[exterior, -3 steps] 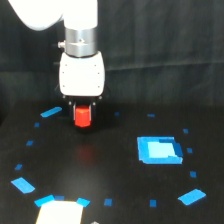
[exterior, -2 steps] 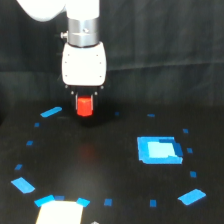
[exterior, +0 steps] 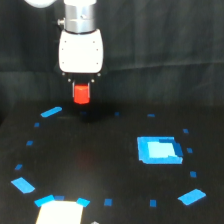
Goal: Pick up the red object from the table
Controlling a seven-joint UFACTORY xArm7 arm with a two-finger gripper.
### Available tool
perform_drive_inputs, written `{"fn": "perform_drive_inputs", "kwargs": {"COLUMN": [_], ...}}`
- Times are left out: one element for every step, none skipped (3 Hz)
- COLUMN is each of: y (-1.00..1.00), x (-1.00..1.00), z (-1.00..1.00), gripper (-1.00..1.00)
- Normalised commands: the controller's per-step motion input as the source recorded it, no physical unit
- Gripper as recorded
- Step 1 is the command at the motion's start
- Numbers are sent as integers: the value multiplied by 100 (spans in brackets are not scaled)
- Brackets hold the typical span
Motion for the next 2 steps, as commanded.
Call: {"fn": "perform_drive_inputs", "kwargs": {"y": [-82, -100], "x": [-35, 2], "z": [100, 94], "gripper": [-85, -100]}}
